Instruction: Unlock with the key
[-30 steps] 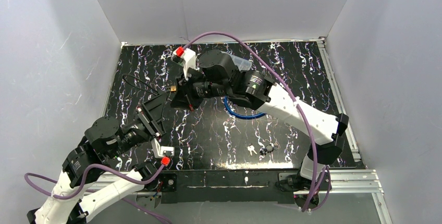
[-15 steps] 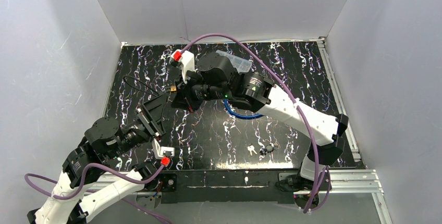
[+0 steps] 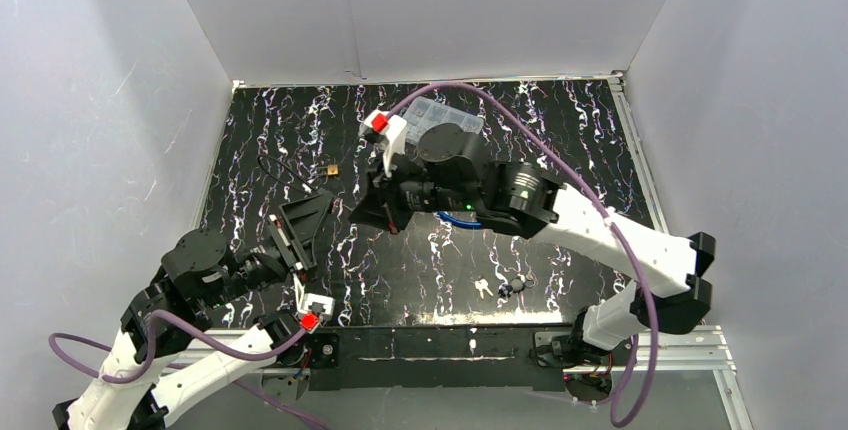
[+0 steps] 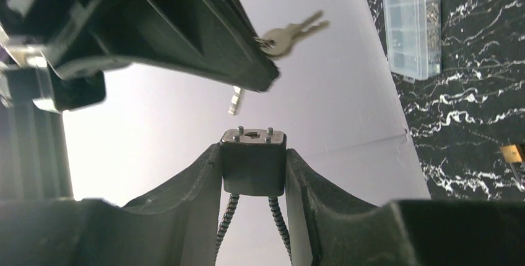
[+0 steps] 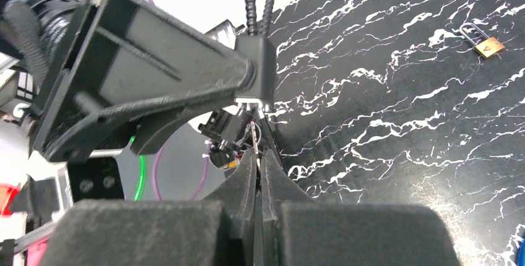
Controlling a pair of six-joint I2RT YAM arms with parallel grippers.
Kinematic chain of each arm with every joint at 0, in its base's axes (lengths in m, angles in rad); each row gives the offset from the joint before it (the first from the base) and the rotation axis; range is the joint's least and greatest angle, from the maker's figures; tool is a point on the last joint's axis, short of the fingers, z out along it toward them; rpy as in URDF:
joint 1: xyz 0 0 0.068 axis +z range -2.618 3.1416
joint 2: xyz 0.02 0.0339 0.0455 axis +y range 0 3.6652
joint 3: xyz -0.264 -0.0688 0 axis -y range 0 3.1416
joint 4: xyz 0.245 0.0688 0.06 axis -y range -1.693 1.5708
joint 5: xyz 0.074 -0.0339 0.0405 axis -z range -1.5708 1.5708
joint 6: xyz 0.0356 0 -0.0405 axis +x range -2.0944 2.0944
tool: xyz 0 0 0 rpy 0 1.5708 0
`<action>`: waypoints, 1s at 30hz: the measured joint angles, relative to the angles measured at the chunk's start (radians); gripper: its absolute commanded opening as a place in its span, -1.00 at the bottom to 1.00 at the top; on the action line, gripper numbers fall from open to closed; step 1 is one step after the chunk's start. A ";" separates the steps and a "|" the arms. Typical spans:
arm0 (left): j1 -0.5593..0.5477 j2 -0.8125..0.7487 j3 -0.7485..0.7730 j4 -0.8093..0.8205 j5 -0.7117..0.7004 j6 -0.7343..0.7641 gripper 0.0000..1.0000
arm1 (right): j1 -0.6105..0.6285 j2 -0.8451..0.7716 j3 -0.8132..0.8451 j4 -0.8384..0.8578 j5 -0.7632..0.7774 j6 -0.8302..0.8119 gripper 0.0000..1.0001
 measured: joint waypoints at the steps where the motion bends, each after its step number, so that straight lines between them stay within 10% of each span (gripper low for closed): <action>1: 0.000 -0.003 0.000 0.004 0.010 -0.015 -1.00 | 0.001 -0.026 -0.022 0.005 0.003 0.006 -0.97; 30: 0.000 -0.011 -0.060 0.138 0.065 -0.108 -1.00 | -0.009 -0.015 0.078 -0.163 0.052 -0.025 -0.97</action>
